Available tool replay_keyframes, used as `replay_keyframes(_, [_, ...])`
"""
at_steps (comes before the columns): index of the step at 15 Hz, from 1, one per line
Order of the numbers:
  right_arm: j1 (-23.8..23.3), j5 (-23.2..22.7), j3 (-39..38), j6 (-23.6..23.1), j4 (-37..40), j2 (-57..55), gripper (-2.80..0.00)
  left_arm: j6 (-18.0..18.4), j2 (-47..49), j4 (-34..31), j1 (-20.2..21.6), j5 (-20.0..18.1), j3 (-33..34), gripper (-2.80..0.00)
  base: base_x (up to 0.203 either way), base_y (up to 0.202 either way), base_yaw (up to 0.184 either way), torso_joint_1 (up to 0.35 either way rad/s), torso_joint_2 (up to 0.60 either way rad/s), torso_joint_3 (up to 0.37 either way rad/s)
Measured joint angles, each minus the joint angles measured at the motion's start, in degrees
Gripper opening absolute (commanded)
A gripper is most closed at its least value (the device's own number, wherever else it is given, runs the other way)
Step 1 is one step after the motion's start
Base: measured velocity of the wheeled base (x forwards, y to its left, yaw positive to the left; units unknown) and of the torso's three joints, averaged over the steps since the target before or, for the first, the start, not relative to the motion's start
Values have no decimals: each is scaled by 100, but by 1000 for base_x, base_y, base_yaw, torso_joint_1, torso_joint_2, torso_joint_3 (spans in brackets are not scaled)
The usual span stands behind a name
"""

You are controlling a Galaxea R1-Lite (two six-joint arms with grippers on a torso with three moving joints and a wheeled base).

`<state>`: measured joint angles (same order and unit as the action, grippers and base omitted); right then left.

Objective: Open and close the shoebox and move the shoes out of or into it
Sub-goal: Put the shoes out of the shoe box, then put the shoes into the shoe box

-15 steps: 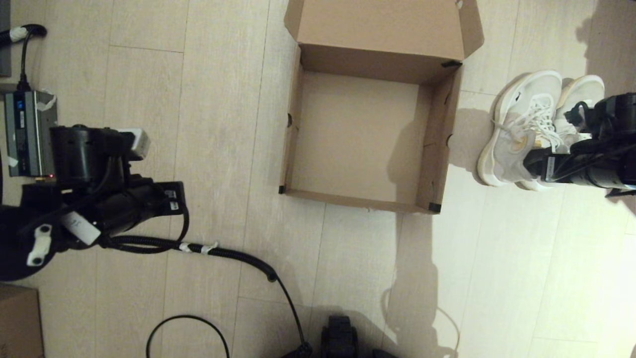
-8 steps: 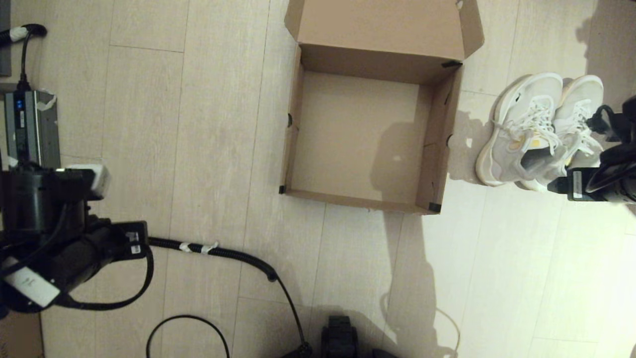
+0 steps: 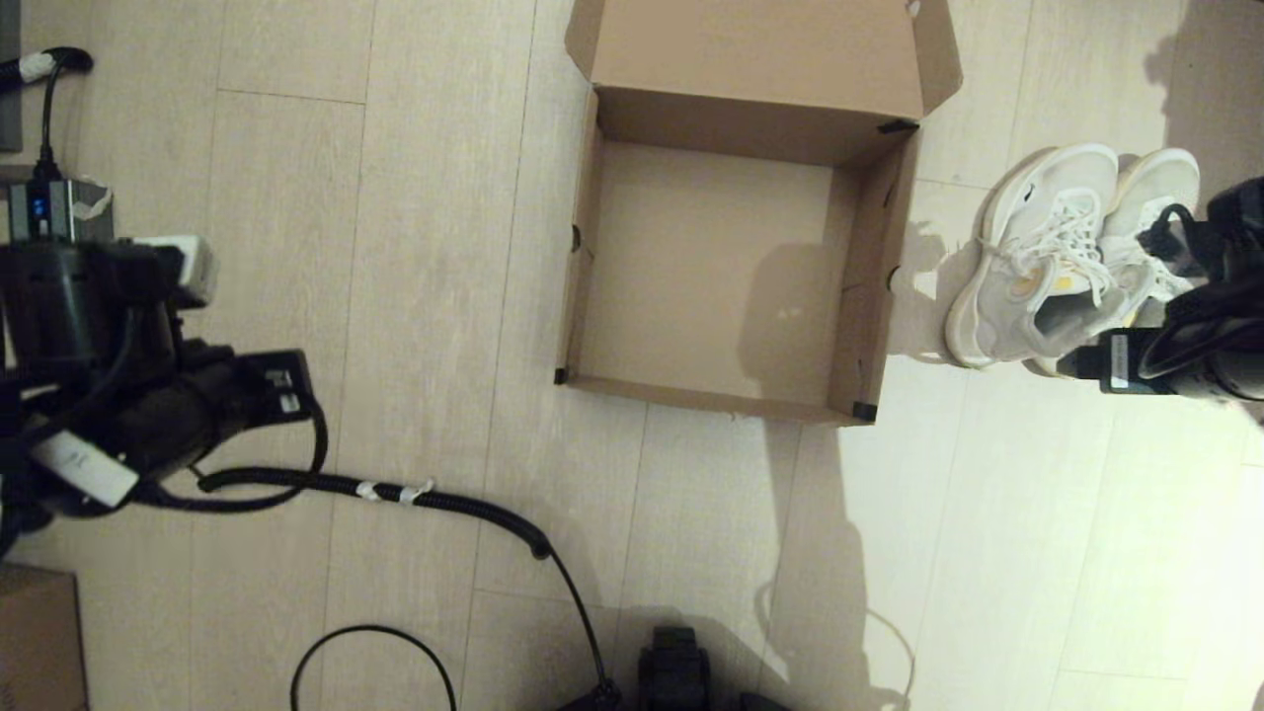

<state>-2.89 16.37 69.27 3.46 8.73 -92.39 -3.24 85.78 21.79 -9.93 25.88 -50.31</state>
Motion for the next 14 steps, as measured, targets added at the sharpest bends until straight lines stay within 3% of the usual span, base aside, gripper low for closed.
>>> replay_keyframes(3, [591, -182, 408, 751, 6, -146, 0, -187, 154, 115, -141, -832, -721, -280, 0, 0, 0, 0, 0, 0])
replay_keyframes(5, [847, -318, 251, 1246, -27, 74, 0, -477, -147, 199, -454, -907, -731, -280, 0, 0, 0, 0, 0, 0])
replay_keyframes(8, [1116, -305, -553, 1981, -143, 870, 0, -1197, -1049, 214, -819, -908, 67, -280, 0, 0, 0, 0, 0, 0])
replay_keyframes(11, [1288, -91, -1331, 2396, 116, 2093, 0, -1381, -2082, -455, -424, -769, 522, -280, 0, 0, 0, 0, 0, 0])
replay_keyframes(14, [1518, 2, -1788, 2537, 314, 2907, 0, -1450, -2802, -1338, -108, -1497, 478, -280, 0, 0, 0, 0, 0, 0])
